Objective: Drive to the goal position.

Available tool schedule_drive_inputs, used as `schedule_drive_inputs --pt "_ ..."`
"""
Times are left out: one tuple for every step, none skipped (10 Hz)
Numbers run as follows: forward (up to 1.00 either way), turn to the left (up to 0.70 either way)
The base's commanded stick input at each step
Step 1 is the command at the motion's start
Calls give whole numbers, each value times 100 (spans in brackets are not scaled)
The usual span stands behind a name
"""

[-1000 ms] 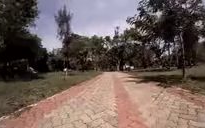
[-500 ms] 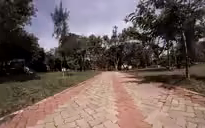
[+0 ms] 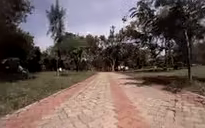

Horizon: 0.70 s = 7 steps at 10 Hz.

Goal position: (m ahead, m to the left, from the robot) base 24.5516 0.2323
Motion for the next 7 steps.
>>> schedule_drive_inputs --pt "70 0" --pt "70 0" --pt "70 0" --pt "70 0" --pt "70 0" --pt "70 0" --pt "70 0"
